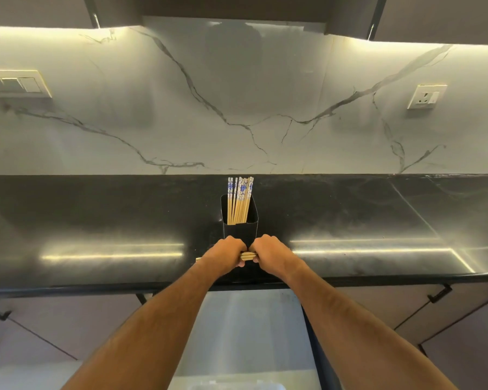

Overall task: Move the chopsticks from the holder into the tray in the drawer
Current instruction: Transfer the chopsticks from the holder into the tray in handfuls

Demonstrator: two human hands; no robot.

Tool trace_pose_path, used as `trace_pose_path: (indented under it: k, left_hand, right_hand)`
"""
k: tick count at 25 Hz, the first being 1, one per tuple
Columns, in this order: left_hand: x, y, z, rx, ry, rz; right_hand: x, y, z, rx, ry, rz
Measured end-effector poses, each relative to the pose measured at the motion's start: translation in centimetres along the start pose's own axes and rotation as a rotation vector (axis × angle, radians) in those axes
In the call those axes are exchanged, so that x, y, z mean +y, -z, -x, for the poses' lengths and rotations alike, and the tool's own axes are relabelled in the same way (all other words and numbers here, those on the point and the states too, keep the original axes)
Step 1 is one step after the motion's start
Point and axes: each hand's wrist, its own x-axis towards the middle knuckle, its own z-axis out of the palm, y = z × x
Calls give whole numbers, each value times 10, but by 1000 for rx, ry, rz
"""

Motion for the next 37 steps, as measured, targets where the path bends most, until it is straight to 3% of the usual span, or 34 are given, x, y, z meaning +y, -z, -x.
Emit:
trace_pose_path:
  k: [6, 19, 29, 37]
  left_hand:
    - [-12, -41, 32, 32, -54, -205]
    - [-37, -206, 147, 78, -37, -166]
    - [-59, -313, 166, 2, -61, -177]
    - [-63, -332, 149, 30, -2, -176]
  right_hand:
    - [-26, -33, 34, -33, -14, 39]
    - [-69, -186, 164, -15, -22, 81]
    - [-66, -280, 178, -113, 4, 66]
    - [-57, -306, 166, -111, 18, 50]
